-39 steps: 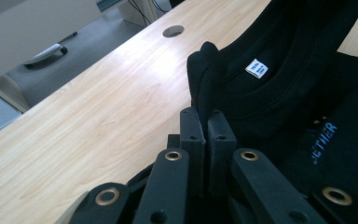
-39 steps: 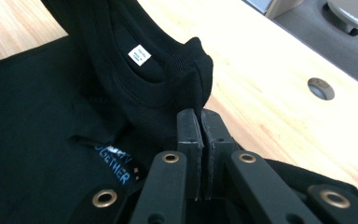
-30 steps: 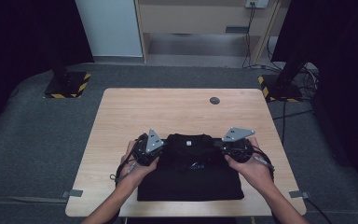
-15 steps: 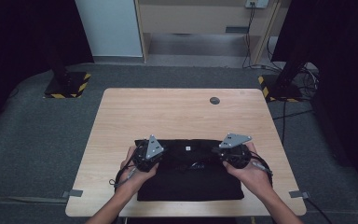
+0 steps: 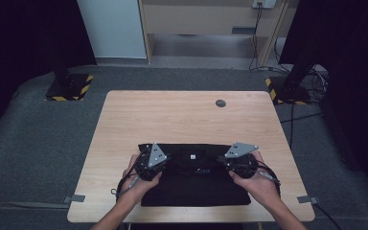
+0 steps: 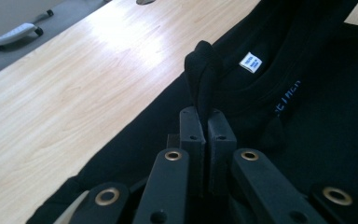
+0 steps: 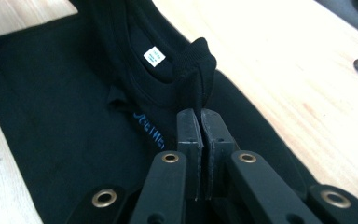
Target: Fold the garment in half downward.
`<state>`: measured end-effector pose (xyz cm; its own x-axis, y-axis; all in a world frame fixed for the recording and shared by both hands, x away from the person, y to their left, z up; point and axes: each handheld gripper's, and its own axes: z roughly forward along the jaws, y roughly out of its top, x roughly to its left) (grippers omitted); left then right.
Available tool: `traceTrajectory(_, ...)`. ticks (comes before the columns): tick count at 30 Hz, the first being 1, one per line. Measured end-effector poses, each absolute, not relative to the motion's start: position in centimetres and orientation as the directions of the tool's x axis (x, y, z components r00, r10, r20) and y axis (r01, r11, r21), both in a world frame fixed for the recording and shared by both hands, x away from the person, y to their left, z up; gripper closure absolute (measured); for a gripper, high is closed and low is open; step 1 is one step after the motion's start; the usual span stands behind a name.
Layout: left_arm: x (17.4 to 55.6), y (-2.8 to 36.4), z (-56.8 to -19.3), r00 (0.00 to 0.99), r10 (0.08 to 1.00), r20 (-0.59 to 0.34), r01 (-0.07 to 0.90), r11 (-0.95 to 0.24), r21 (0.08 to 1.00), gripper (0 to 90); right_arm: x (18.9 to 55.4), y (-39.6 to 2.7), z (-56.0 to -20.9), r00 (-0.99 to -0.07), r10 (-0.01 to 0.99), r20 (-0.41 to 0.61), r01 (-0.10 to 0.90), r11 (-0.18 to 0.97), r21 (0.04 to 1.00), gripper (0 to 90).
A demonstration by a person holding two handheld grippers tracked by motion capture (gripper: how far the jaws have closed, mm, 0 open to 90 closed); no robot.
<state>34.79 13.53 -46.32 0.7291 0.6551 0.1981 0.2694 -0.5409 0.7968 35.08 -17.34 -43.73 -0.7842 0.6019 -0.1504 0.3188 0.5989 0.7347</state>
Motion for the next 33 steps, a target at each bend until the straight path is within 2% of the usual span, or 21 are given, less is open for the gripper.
traceTrajectory(6,34.3,13.5,-46.4,0.732,0.655,0.188,0.271,-0.533,0.802,87.6,34.5,-17.6,-44.3,-0.785,0.604,-0.137,0.326,0.590,0.739,87.4)
traceTrajectory(16,33.5,13.7,-46.0,0.739,0.650,0.178,0.266,-0.523,0.809,87.6,33.8,-18.2,-43.3,-0.784,0.606,-0.137,0.312,0.574,0.757,87.4)
traceTrajectory(23,32.6,13.5,-48.0,0.760,0.631,0.156,0.292,-0.546,0.786,87.3,33.0,-17.9,-45.2,-0.799,0.589,-0.117,0.326,0.589,0.739,87.1)
traceTrajectory(33,31.8,14.4,-48.9,0.766,0.634,0.104,0.331,-0.528,0.782,83.6,31.8,-18.1,-47.1,-0.817,0.569,-0.094,0.345,0.612,0.712,83.7)
